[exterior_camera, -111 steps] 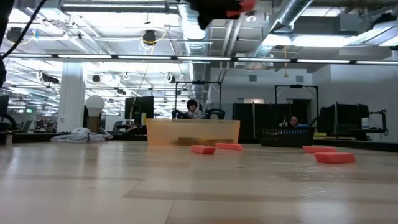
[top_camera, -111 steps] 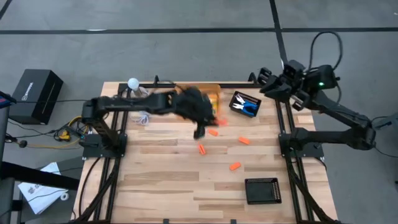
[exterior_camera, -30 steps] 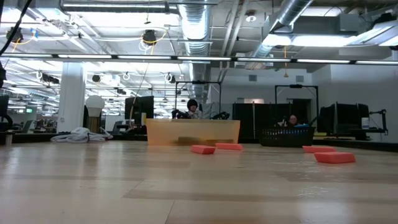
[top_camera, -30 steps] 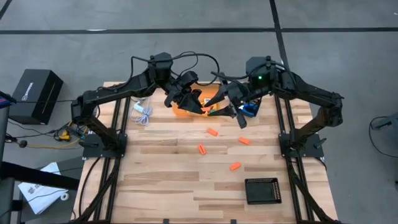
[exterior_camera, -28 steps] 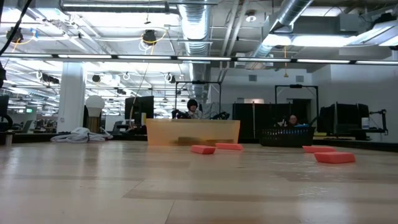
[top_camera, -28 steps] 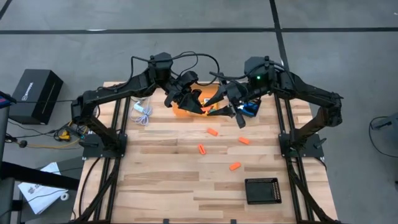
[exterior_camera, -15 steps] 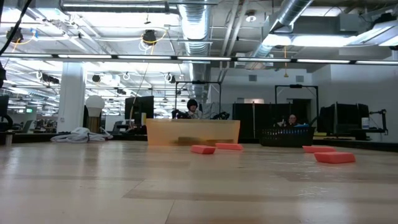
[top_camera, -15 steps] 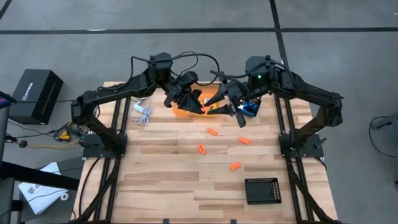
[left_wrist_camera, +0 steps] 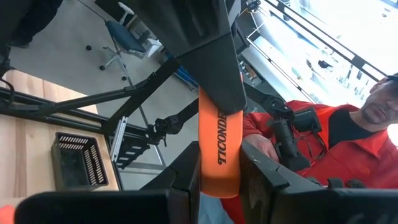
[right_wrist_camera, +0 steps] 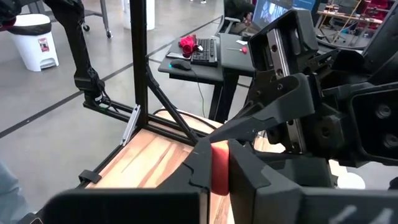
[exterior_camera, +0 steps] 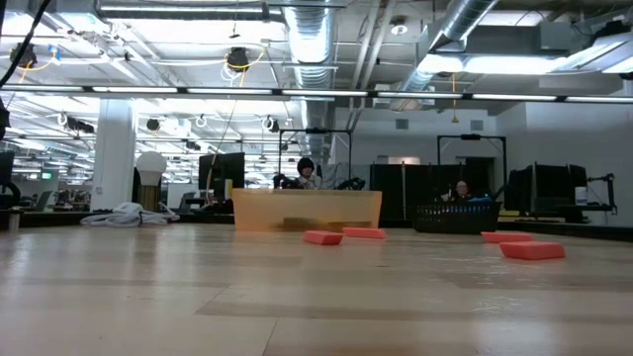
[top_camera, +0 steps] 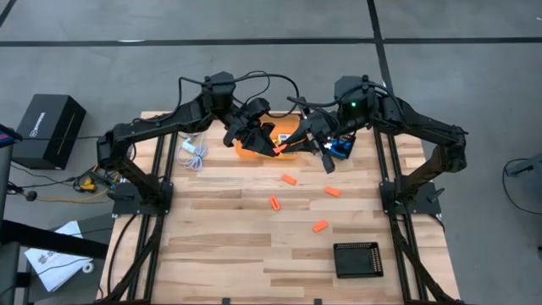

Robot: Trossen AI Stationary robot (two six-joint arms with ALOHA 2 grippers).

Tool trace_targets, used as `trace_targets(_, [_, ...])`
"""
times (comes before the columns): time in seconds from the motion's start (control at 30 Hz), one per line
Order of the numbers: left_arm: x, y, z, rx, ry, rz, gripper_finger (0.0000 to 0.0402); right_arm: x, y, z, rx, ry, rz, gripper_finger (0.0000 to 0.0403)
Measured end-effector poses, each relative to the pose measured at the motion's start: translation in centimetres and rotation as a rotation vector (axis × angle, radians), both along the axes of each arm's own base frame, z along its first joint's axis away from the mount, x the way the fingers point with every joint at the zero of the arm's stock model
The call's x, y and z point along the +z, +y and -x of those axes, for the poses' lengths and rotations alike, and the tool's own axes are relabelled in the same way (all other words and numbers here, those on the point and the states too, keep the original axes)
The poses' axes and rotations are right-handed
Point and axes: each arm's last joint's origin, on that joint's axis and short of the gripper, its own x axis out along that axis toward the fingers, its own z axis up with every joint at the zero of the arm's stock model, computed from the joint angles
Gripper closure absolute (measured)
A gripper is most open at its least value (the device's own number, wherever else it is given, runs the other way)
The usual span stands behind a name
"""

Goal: Pick & Place School Supplies
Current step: Put the orange eraser into the bottom black bin

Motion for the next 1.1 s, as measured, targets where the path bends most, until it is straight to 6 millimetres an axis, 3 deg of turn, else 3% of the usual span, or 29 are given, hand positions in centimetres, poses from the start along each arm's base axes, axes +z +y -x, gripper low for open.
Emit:
trace_targets(0.17, [0.0,0.0,0.0,0.000,-0.005,-0.002,0.0324,0.0,0.0,0.0,0.000,0.000,0.000,0.0386])
trace_targets(0.47, [0.3,0.3,0.3,-0.039,-0.032,-0.013,0.0182,0.0,-0.3,0.1,-0.012,0.013,-0.013,0.0386])
trace_targets(0.7, [1.6,3.3,2.7,0.030,-0.106,-0.074,0.0174,1.9,-0.1,2.0,-0.033,0.042,0.011,0.0386])
trace_targets(0.8, [1.8,5.4,3.9,0.100,-0.119,-0.098,0.0191,1.8,-0.1,3.3,-0.062,0.159,0.010,0.0386])
trace_targets(0.93, [1.6,7.6,5.1,0.179,-0.134,-0.142,0.0218,-0.5,0.5,5.1,-0.078,0.497,-0.092,0.0386])
trace_targets(1.1, [0.6,9.8,6.0,0.296,-0.162,-0.238,0.0240,-4.4,4.3,6.5,0.017,0.912,-0.170,0.0386])
